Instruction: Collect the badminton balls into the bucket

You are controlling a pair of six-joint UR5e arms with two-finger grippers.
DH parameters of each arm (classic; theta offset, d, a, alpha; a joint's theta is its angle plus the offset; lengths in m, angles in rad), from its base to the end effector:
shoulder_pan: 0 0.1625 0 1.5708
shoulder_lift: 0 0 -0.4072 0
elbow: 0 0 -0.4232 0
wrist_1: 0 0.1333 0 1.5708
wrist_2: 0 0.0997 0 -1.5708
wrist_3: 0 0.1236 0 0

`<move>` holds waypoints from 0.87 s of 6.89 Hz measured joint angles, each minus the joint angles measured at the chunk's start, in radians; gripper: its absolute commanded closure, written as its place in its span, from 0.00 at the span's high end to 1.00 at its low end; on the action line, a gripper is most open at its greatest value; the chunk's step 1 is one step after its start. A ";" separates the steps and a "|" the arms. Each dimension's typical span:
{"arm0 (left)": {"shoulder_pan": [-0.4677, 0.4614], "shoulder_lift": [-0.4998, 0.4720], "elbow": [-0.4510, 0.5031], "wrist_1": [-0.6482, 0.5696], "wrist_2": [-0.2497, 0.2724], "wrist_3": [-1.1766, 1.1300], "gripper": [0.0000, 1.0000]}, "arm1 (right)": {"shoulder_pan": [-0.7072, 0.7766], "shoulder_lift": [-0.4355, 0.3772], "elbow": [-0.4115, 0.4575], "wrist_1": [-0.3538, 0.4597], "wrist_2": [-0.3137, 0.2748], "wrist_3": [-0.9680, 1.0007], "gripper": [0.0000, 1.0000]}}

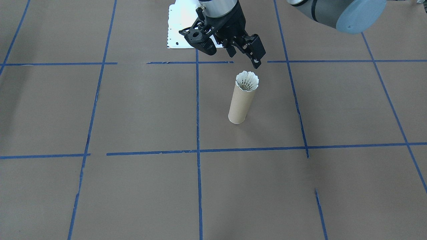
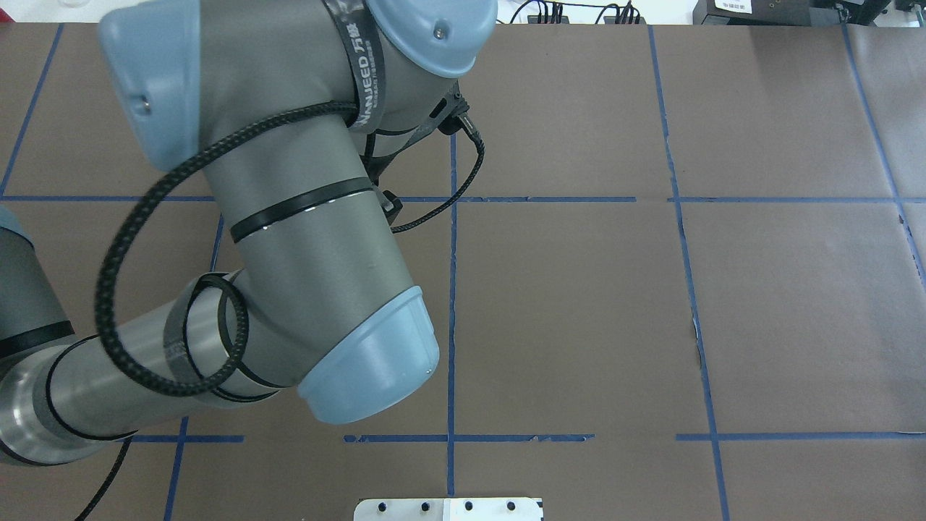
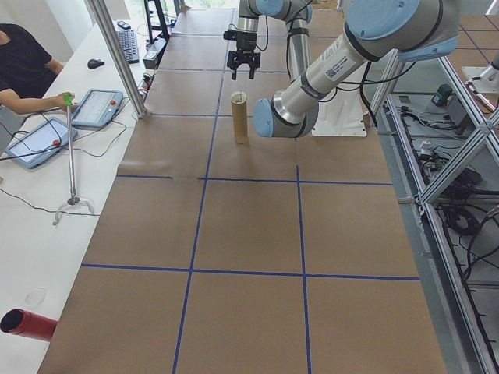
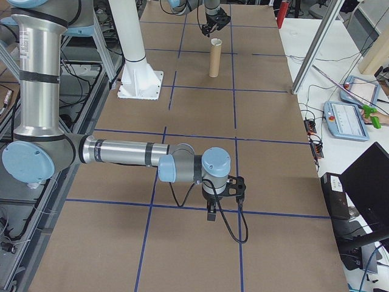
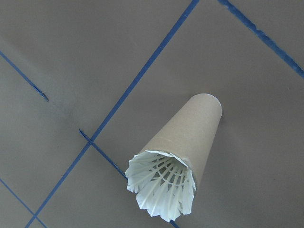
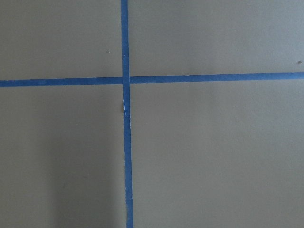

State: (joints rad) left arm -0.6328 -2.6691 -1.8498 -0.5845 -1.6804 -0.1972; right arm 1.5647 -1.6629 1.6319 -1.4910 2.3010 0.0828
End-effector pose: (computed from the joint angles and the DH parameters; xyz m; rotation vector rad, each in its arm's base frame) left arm 0.3992 -0.4414 0.0081 0.2778 0.3086 0.7519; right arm 0.0479 -0.4899 0.6682 0.0141 -0.7315 0.0554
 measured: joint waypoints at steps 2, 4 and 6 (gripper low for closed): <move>-0.094 0.055 -0.078 -0.047 -0.039 0.001 1.00 | 0.000 0.000 0.000 0.000 0.000 0.000 1.00; -0.269 0.212 -0.099 -0.251 -0.160 0.004 1.00 | 0.000 0.000 -0.001 0.000 0.000 0.000 1.00; -0.413 0.400 -0.100 -0.463 -0.308 0.005 1.00 | 0.000 0.000 -0.001 0.000 0.000 0.000 1.00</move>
State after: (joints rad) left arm -1.0454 -2.2693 -1.9495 -1.0476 -1.9885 -0.1919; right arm 1.5646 -1.6628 1.6311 -1.4911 2.3010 0.0829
